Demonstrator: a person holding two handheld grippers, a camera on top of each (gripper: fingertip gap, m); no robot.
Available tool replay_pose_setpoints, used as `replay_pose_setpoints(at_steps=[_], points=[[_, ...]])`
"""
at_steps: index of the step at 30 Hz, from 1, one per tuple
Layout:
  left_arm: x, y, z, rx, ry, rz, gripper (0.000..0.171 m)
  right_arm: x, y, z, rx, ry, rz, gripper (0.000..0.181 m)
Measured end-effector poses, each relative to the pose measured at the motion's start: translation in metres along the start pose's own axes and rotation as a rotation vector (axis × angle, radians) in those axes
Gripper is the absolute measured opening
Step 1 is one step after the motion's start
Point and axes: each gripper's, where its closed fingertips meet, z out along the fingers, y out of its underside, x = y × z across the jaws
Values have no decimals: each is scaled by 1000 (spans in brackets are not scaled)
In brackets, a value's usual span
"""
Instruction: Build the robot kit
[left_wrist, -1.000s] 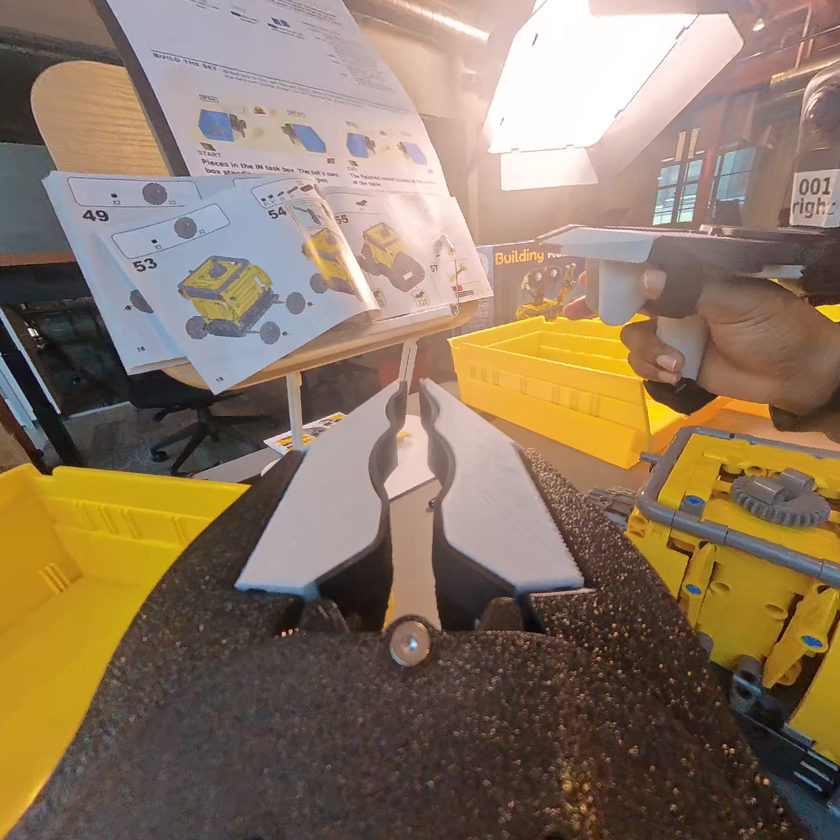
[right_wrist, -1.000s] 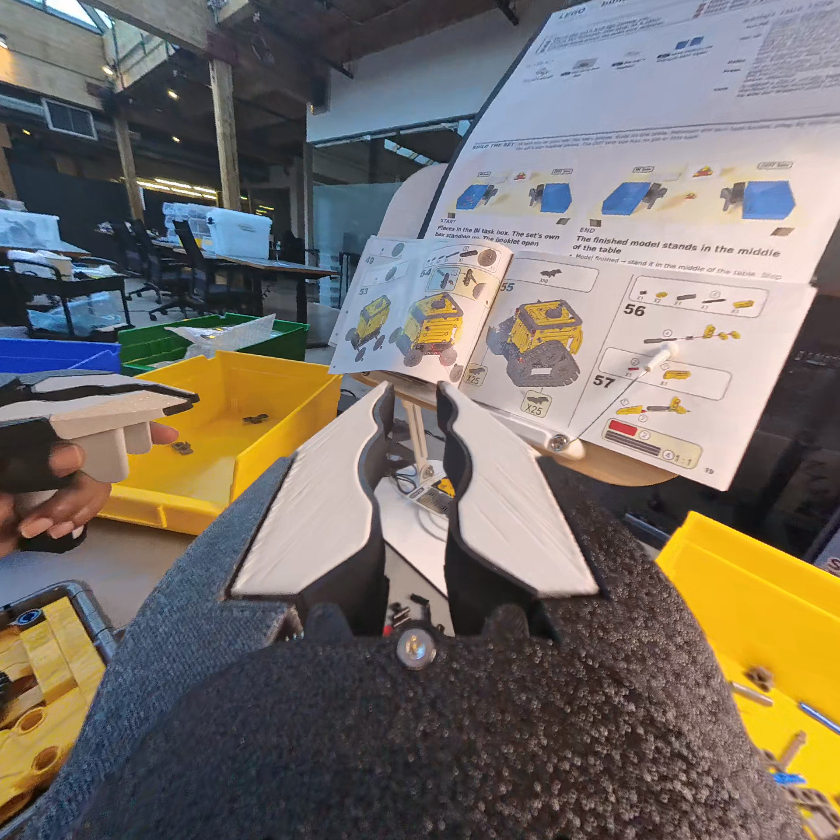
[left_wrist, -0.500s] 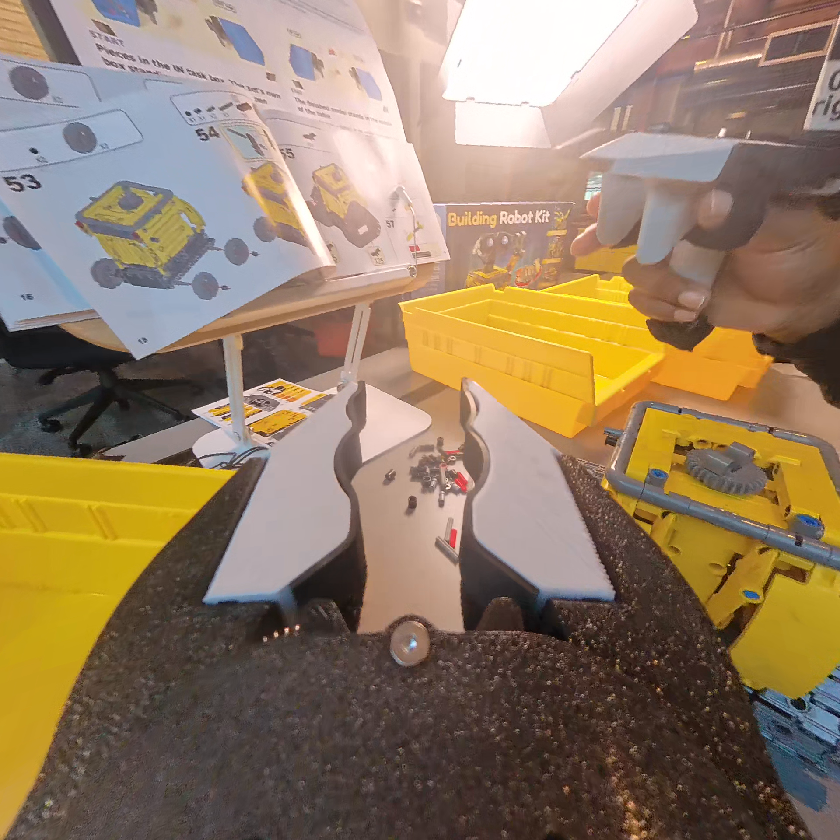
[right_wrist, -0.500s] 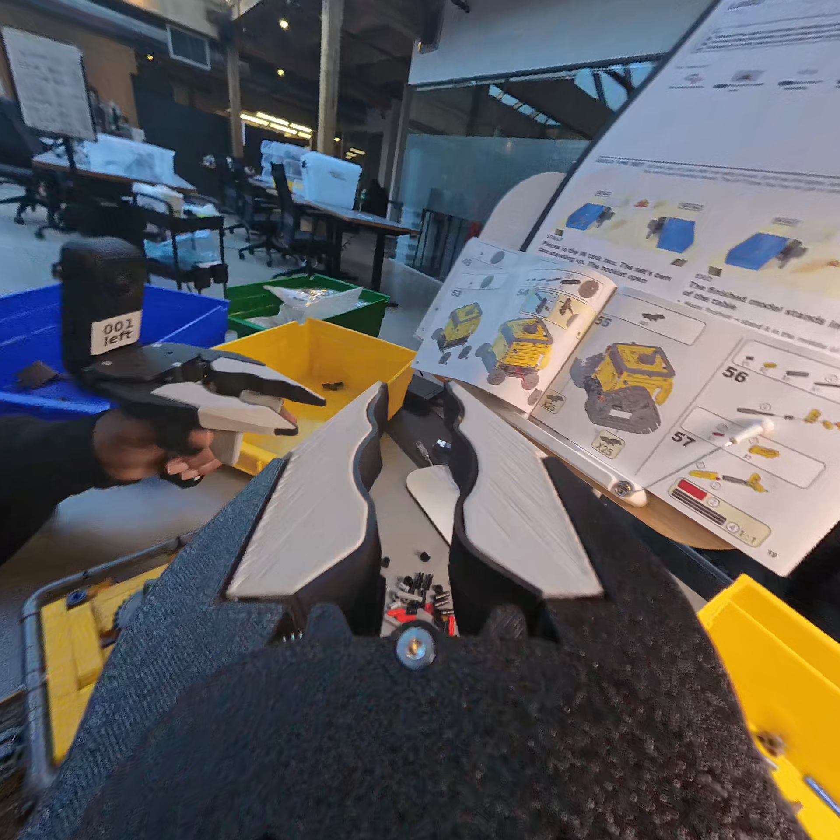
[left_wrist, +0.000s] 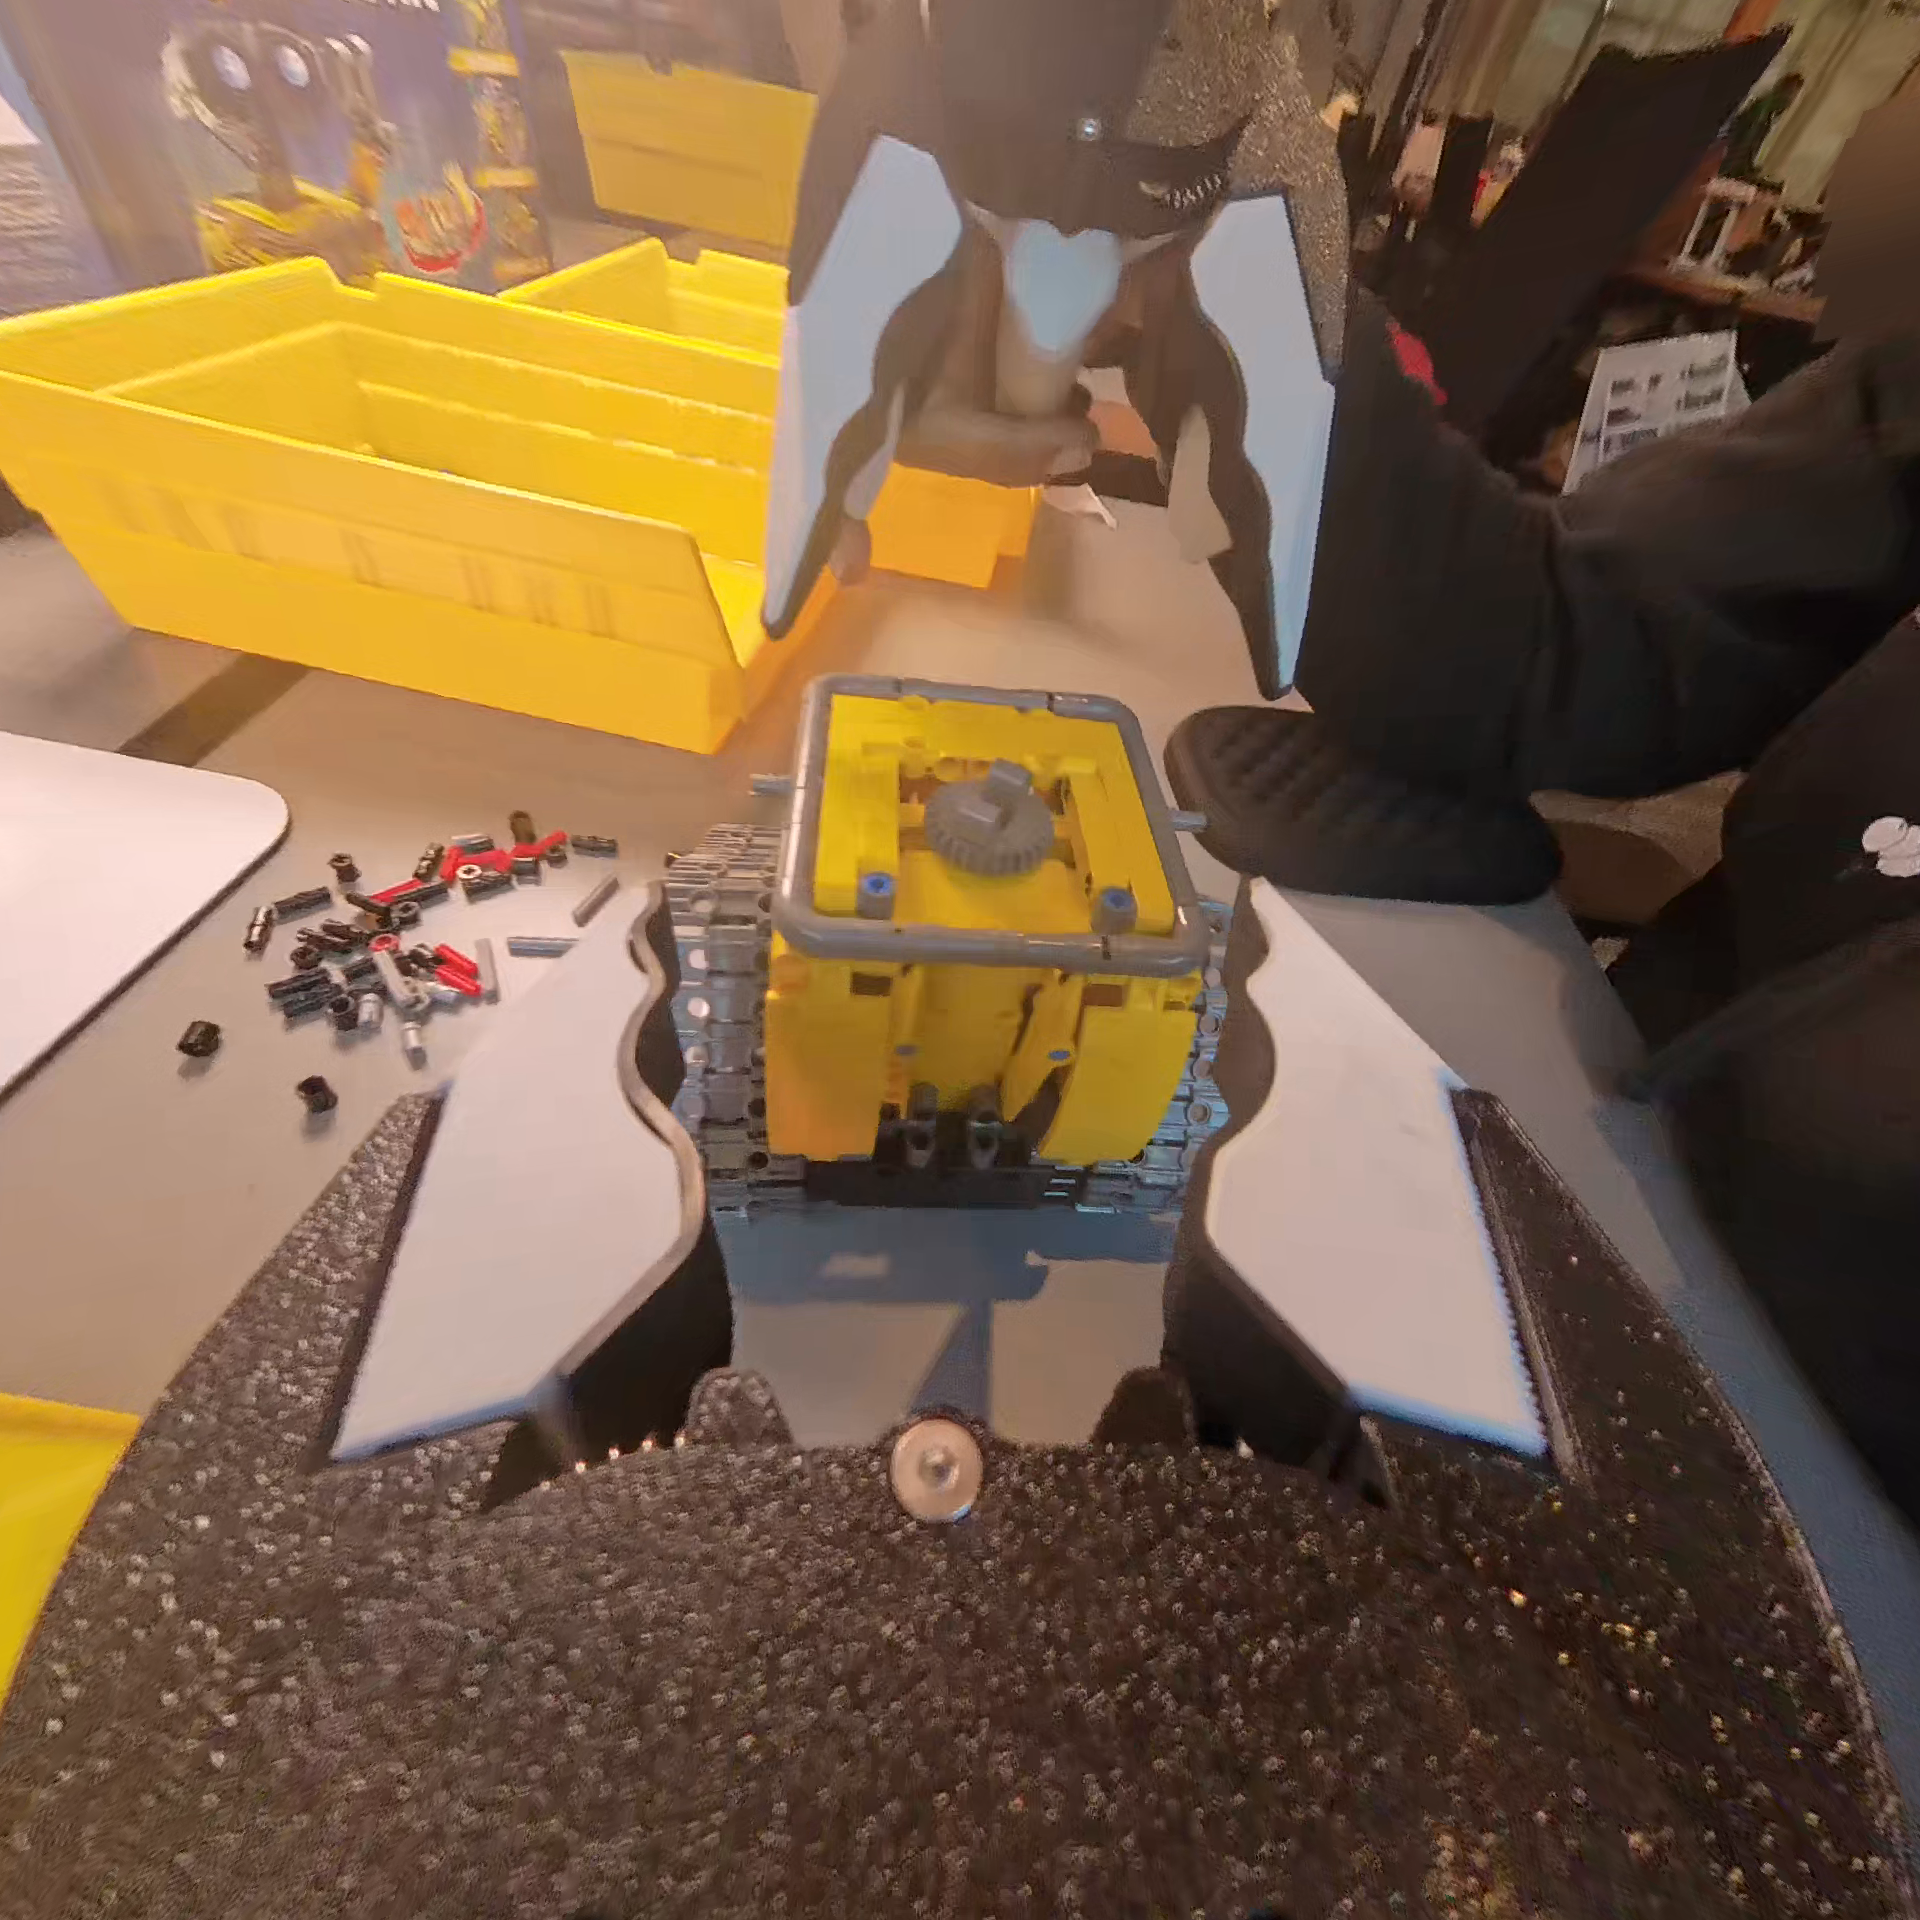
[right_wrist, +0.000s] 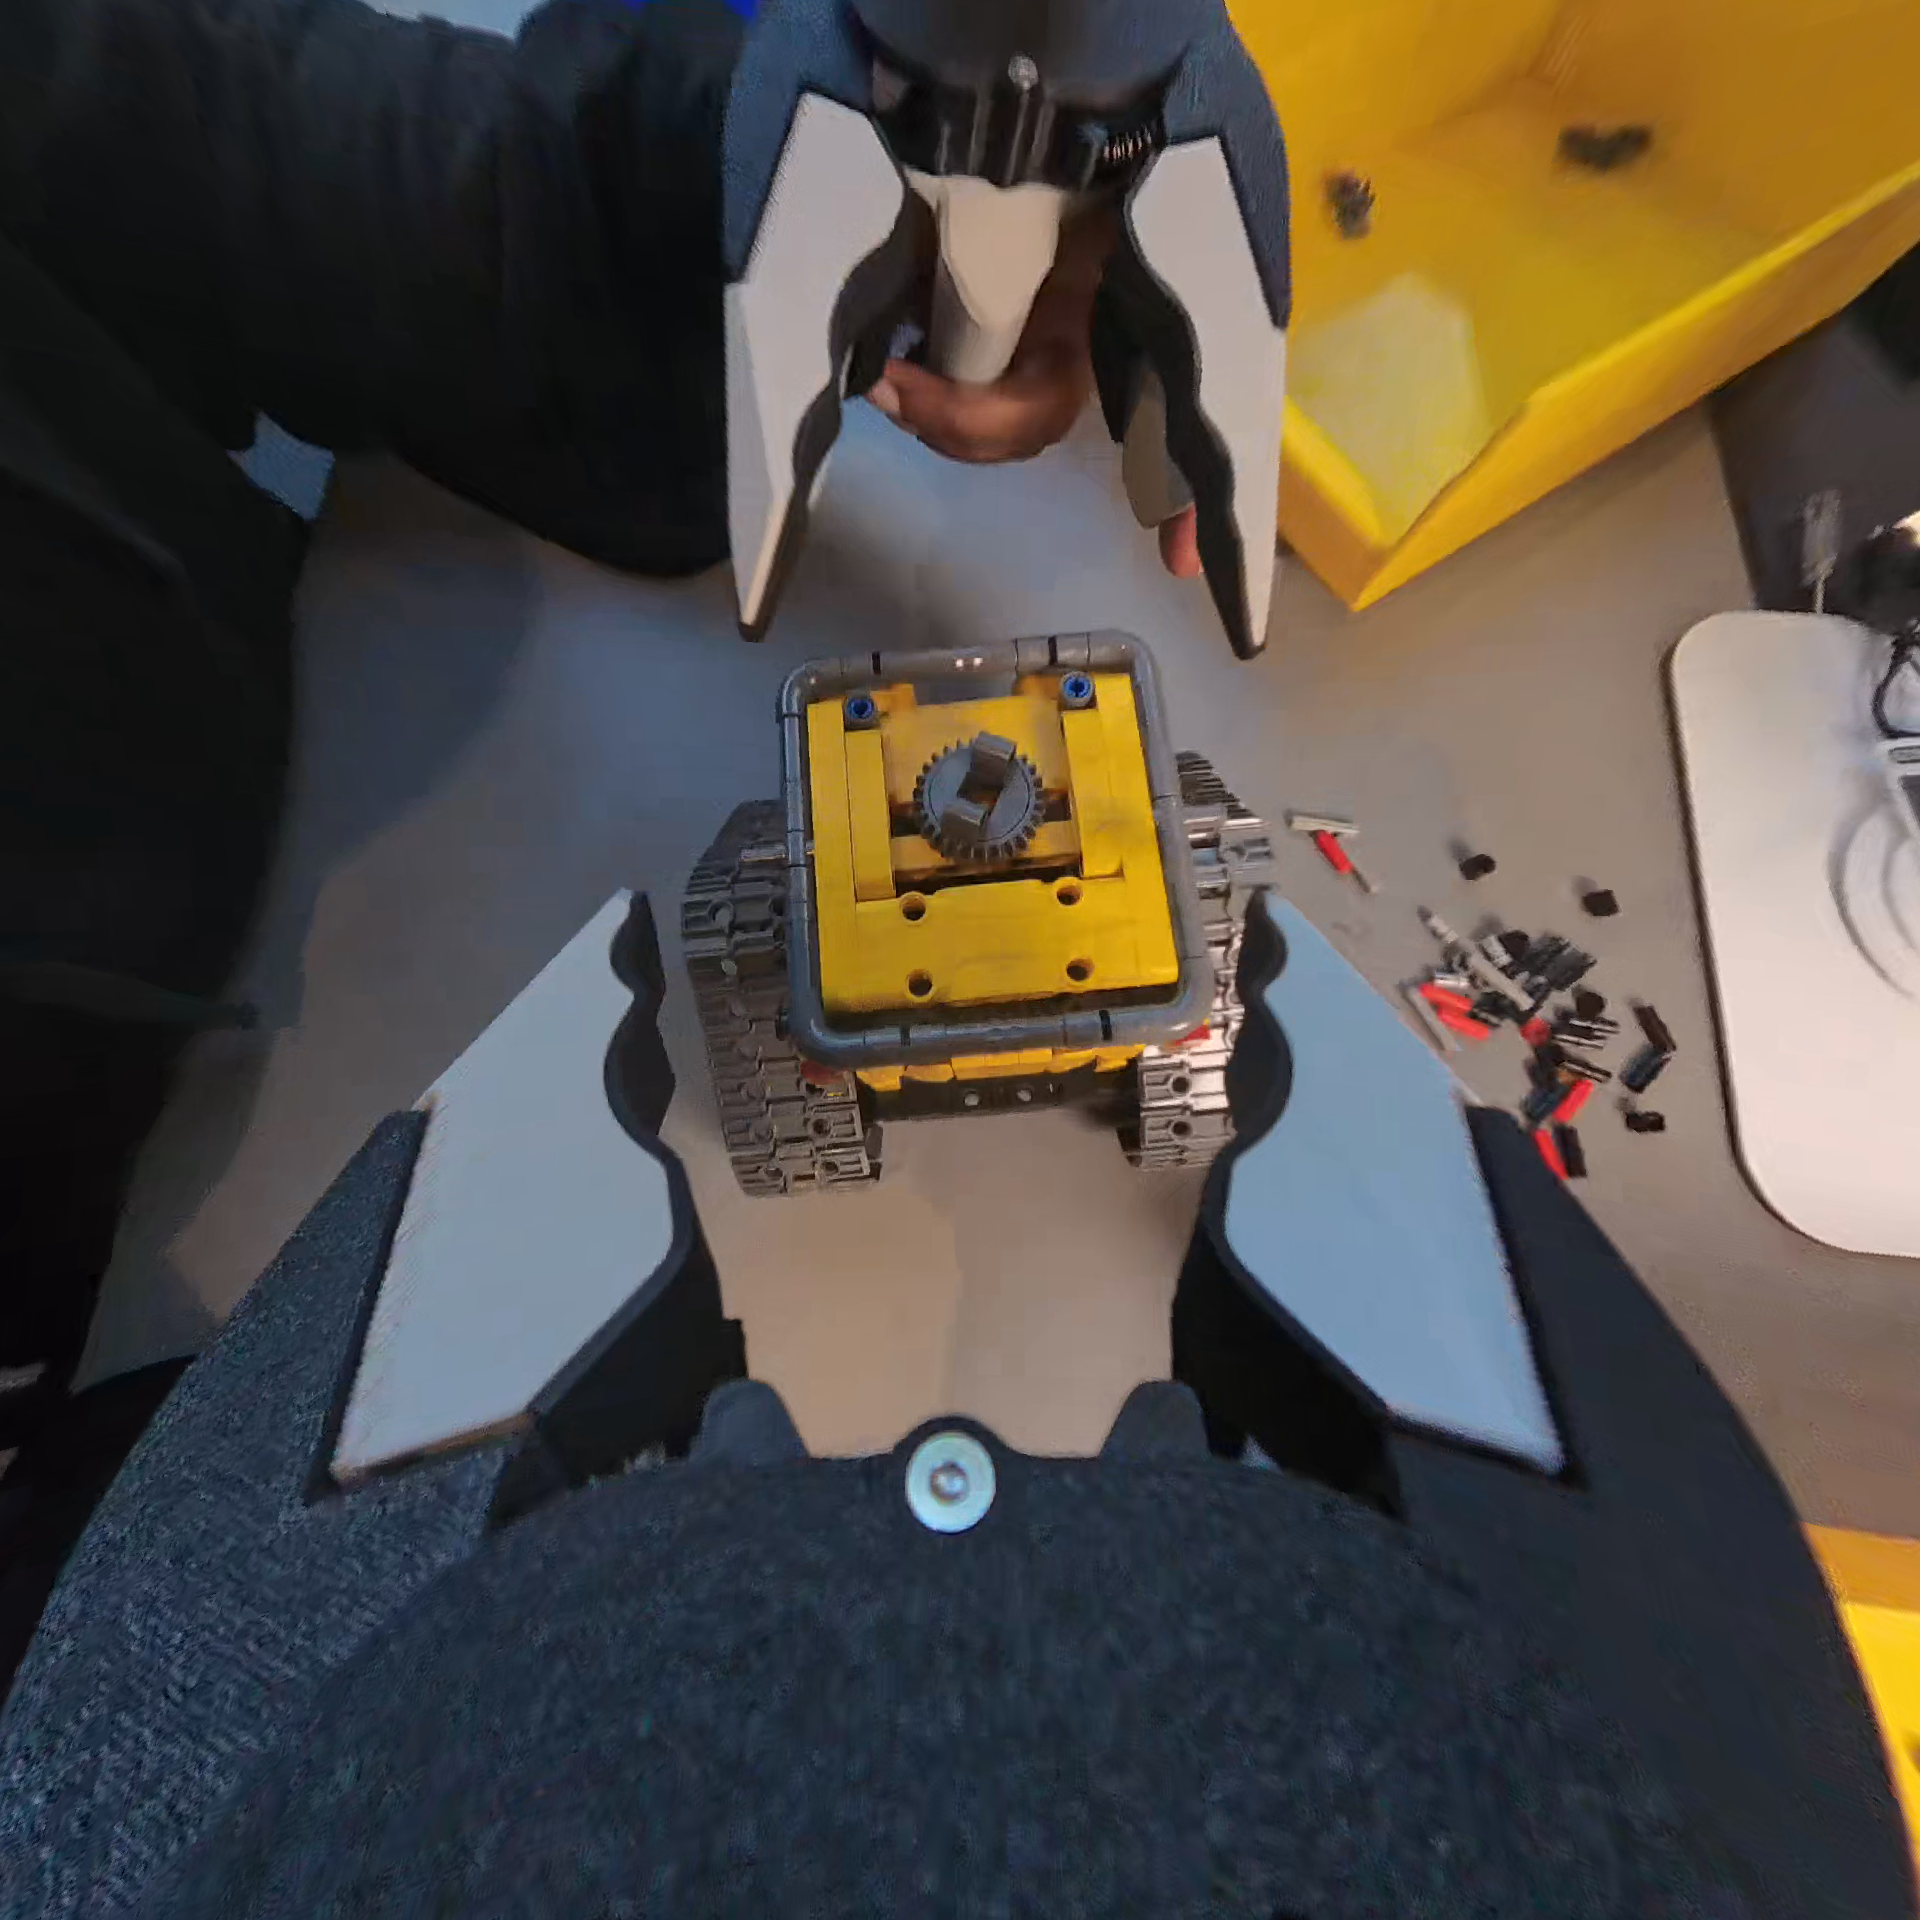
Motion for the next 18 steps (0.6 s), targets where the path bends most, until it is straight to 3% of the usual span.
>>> replay_pose_setpoints(at_steps=[5, 8, 12, 18], points=[[8, 19, 18, -107, -23, 71, 103, 4, 20, 22, -171, 35, -6, 110], [8, 23, 20, -153, -62, 86, 99, 9, 20, 24, -168, 54, -21, 98], [15, 28, 12, -203, -168, 49, 97, 12, 26, 14, -172, 77, 13, 98], [55, 42, -7, -251, -312, 28, 91, 23, 29, 9, -169, 114, 28, 94]])
